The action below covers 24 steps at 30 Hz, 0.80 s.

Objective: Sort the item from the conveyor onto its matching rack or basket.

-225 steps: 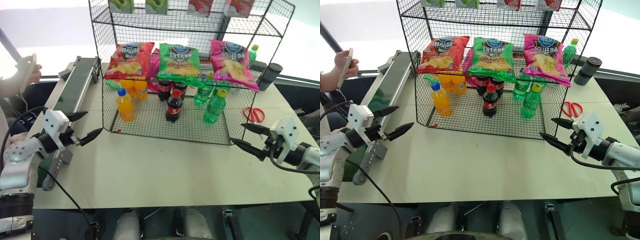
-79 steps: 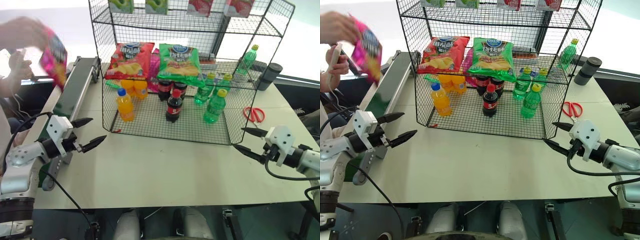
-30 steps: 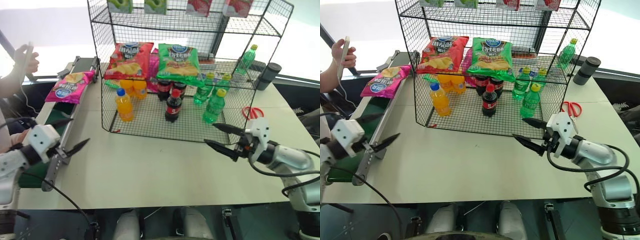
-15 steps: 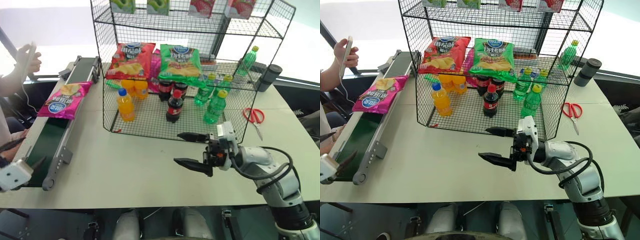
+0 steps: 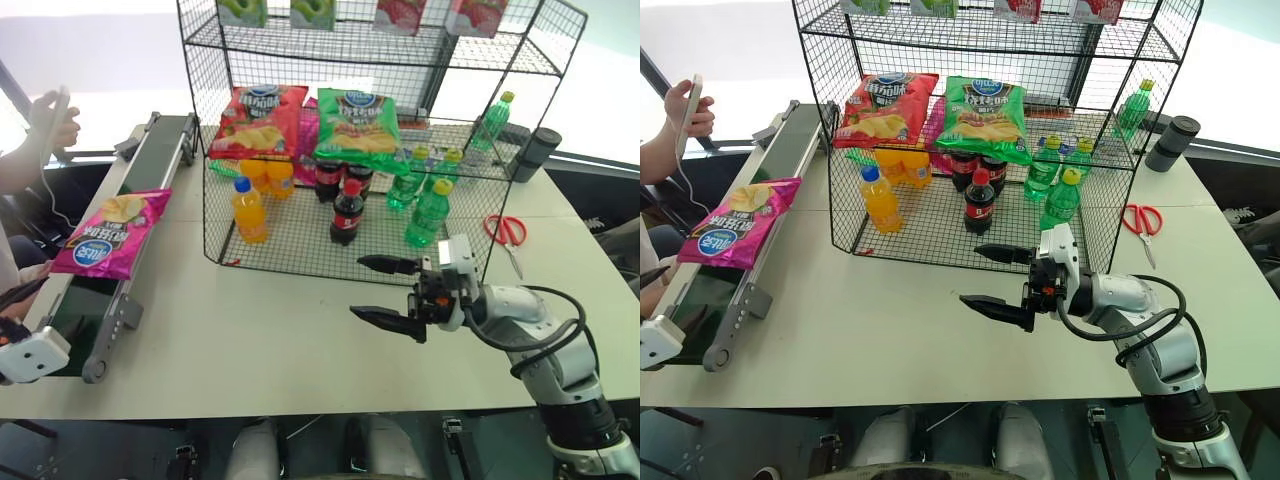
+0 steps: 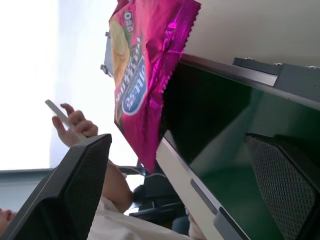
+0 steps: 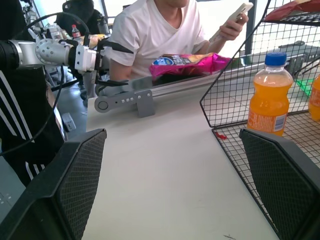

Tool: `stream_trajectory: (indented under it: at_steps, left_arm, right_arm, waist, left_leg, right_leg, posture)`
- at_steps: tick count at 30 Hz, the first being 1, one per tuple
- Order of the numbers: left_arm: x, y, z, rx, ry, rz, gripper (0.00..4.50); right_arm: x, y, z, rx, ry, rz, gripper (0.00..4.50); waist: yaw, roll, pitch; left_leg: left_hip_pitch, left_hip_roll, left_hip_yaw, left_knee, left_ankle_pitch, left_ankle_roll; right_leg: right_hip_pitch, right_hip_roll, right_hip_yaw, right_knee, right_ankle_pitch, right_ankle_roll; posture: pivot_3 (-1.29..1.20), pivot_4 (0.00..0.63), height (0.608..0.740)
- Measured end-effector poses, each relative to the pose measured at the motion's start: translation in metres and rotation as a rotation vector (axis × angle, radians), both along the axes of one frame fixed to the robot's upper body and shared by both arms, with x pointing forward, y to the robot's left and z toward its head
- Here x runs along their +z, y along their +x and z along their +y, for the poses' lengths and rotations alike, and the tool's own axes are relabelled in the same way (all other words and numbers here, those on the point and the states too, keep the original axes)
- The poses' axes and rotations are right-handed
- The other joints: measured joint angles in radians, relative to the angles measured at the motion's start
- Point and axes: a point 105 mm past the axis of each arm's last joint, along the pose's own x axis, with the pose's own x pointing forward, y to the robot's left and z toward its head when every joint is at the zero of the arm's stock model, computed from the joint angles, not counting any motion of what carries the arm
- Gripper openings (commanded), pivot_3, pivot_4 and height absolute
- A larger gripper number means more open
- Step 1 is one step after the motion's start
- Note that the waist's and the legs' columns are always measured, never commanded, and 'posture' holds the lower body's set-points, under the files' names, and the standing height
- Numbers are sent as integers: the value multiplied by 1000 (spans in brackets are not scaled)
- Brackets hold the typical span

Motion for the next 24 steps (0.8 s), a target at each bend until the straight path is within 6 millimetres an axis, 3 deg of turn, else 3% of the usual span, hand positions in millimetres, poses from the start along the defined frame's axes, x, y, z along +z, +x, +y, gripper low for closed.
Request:
stream_trajectory:
  at_steps: [12, 15, 22, 24]
  left_arm:
    - [-9, 10, -1, 3, 7, -16, 4500]
    - [-13, 12, -4, -6, -11, -8, 3713]
    - [-6, 24, -10, -31, -28, -37, 70]
    - [-10, 25, -12, -42, -34, -22, 21]
  right_arm:
    - [-3, 1, -2, -19, -21, -8, 4440]
    - [-3, 2, -2, -29, -26, -12, 4500]
    - [-4, 3, -3, -40, -40, -26, 4500]
    - [-4, 4, -4, -46, -42, -34, 4500]
  waist:
    - [-1, 0, 0]
    - [-1, 0, 0]
    - [0, 0, 0]
    - [-1, -1, 0]
  left_leg:
    - [0, 0, 1, 0, 0, 0]
    - [0, 0, 1, 0, 0, 0]
    - [0, 0, 2, 0, 0, 0]
    - [0, 0, 2, 0, 0, 0]
  right_leg:
    - [0, 0, 0, 1, 0, 0]
    - [0, 0, 0, 1, 0, 0]
    - [0, 0, 0, 1, 0, 0]
    - [1, 0, 0, 2, 0, 0]
  posture:
    - [0, 150, 738]
    - [0, 150, 738]
    - [0, 150, 738]
    - [0, 150, 738]
